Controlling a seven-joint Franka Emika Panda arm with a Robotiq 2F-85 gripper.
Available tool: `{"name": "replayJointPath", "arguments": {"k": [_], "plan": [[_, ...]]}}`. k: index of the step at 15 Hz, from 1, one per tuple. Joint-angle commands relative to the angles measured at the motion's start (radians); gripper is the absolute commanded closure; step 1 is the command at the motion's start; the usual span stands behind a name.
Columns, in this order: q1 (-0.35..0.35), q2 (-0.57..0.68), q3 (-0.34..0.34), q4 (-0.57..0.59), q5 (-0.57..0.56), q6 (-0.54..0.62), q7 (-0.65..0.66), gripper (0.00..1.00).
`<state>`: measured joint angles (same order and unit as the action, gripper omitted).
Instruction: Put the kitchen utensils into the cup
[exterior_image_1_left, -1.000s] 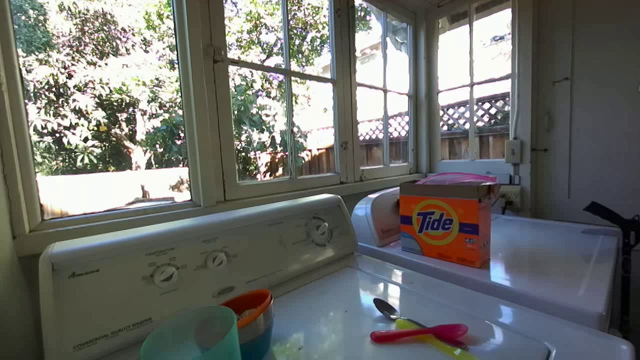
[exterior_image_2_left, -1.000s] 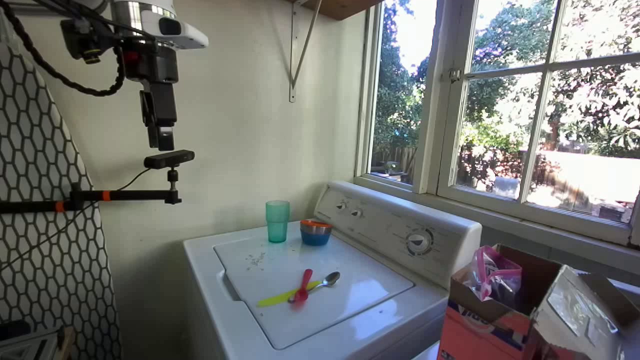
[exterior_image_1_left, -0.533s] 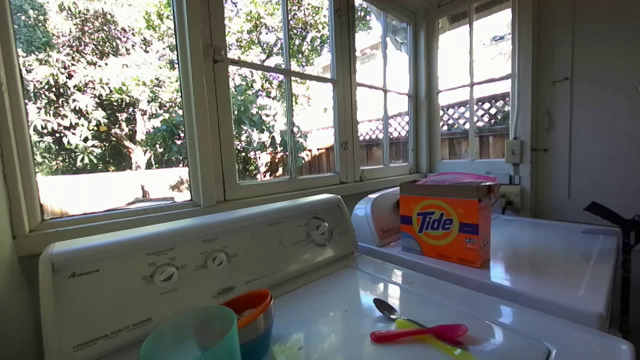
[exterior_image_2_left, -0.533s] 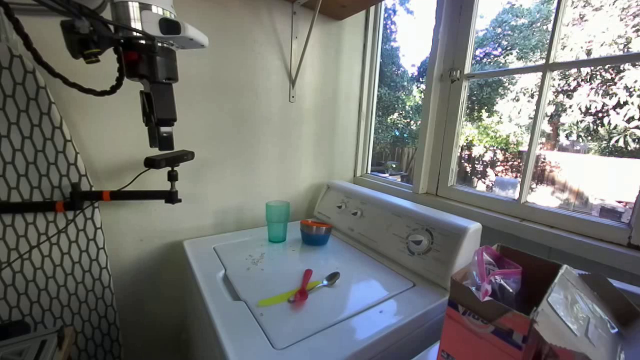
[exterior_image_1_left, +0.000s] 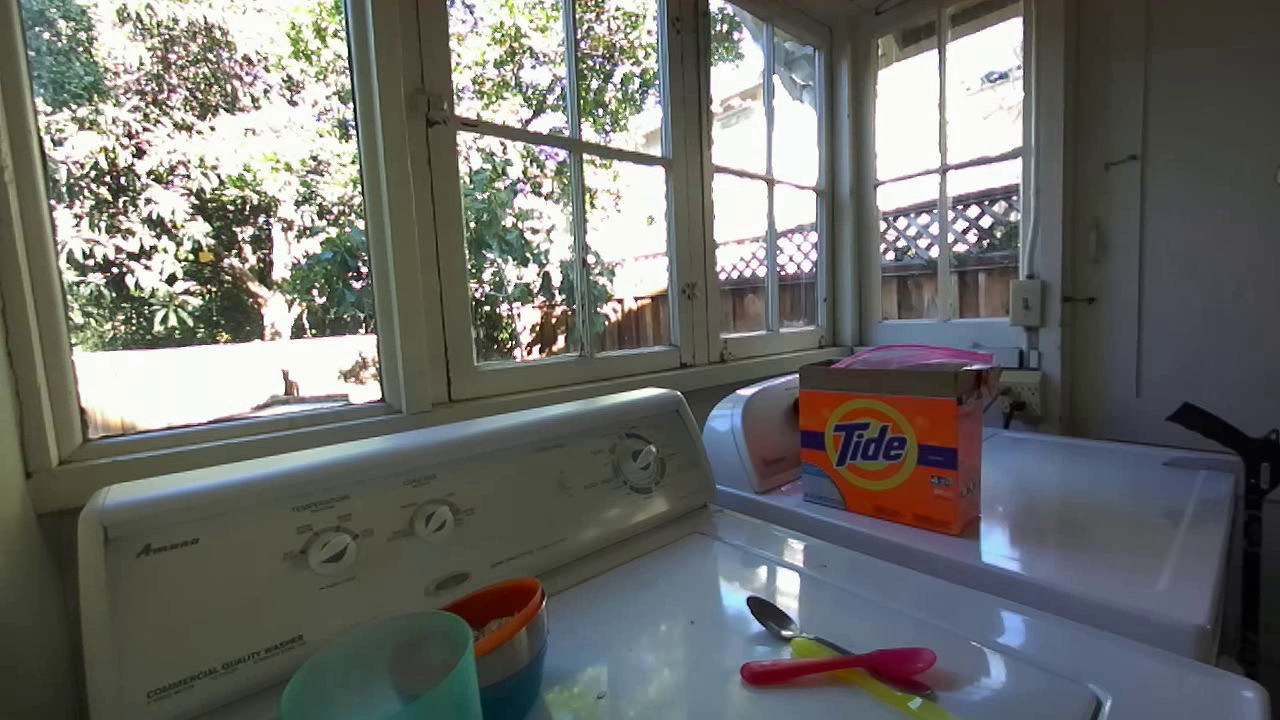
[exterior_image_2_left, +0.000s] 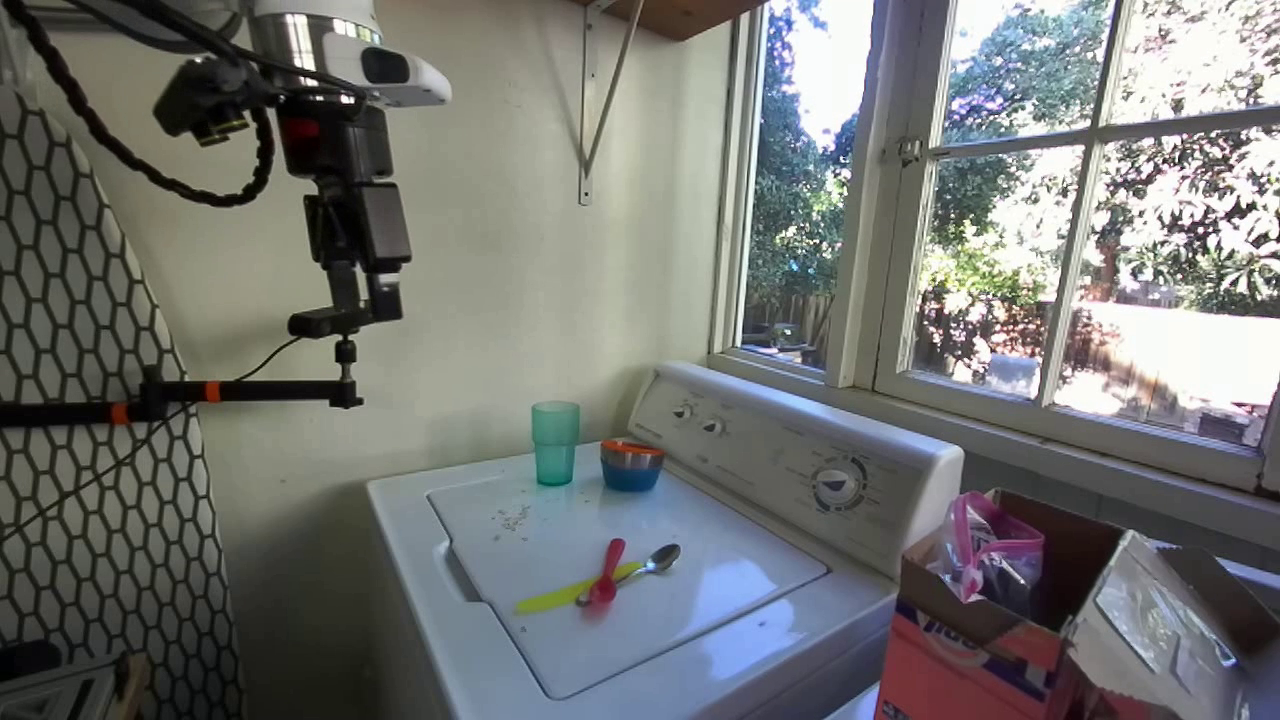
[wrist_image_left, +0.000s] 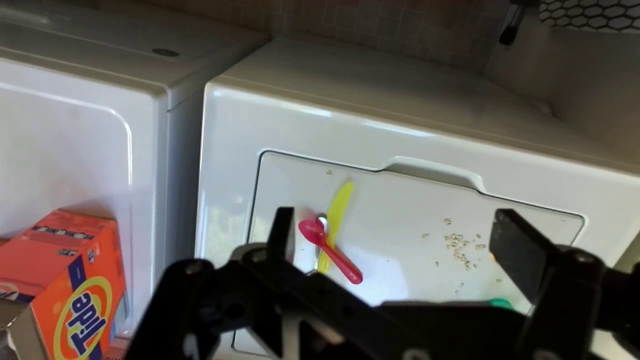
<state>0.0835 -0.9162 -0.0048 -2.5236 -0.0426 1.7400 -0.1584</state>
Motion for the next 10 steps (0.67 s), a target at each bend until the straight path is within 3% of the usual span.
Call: {"name": "replayJointPath", "arguments": {"k": [1, 5, 7, 10], "plan": [[-0.019, 0.096, -0.049, -0.028, -0.107, 0.095, -0.107, 0.00], [-0.048, 0.214, -0.069, -0.066, -0.211, 0.194, -0.128, 0.00], [-0.042, 0.185, -0.067, -0.055, -0.181, 0.165, -0.118, 0.00], [-0.058, 0.242, -0.067, -0.061, -0.194, 0.195, -0.117, 0.00]]}}
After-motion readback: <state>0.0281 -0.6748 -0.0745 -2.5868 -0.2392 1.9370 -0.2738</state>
